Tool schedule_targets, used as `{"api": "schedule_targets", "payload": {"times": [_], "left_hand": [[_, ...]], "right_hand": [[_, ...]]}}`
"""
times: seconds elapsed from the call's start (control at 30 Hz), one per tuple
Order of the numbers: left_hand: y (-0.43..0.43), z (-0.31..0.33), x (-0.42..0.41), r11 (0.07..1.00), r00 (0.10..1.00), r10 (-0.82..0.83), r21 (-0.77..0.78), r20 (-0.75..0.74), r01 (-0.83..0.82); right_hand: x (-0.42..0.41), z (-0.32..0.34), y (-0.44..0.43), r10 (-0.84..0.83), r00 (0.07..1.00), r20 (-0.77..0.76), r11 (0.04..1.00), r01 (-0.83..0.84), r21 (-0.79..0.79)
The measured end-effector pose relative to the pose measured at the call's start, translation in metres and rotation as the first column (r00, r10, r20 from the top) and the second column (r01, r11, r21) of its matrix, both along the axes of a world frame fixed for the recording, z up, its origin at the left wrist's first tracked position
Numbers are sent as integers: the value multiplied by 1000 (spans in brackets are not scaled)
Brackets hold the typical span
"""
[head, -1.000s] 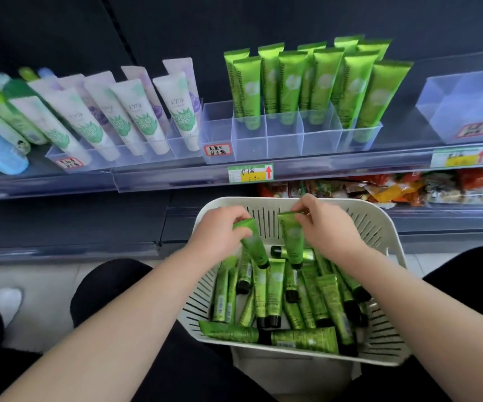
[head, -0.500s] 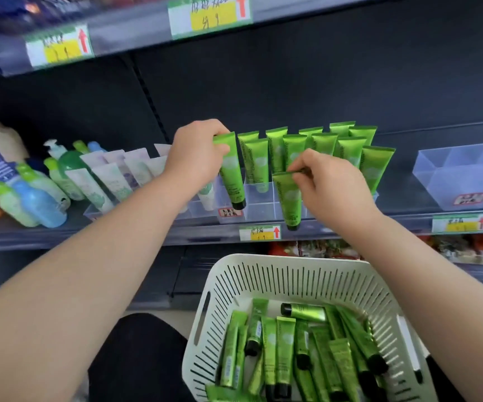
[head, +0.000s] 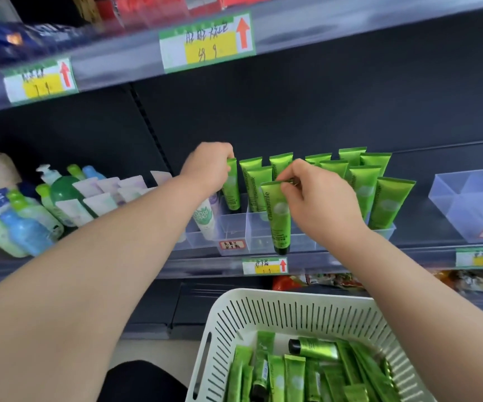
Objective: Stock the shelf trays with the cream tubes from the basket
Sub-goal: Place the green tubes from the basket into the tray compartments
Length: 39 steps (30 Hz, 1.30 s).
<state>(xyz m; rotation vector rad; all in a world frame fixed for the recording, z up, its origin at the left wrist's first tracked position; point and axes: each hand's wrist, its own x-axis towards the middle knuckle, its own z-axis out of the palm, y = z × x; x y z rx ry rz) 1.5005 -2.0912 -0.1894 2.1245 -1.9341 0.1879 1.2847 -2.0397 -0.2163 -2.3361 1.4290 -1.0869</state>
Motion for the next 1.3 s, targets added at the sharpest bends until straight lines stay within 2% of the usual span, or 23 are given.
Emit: {"api": "schedule_targets", "payload": {"times": [0.1,0.27,0.5,0.63,0.77,0.93,1.13,1.3], "left_hand": [[-5,-7,0,999,996,-8,51,87,4],[-4,-10,3,999,996,-7,44,85,4],[26,2,18,986,994,-89,-138,62,97],[57,-3,34,960,990,-136,-241,37,141],[82,-9,39,944,978,-207,-262,7,202],[94,-13,37,939,968,-252,-244,-7,243],[98,-20,39,936,958,-281,-235,-54,262],[100,-27,31,935,956,-287,-237,-61,265]], "right_hand": [[0,-1,-3,-2,1000,4,1000,2,-5],[4,1,-6,-5,1000,-15,1000,5,4],[35,20,-7,11,1000,29,1000,-12,4],[61,29,-15,4,999,37,999,-2,-51],[85,30,-32,-20,999,42,996,24,-88],[105,13,-52,-63,994,-90,996,56,-74],[107,-8,-55,-116,945,-307,987,74,-143],[104,-7,-51,-113,942,-316,986,65,-156]]}}
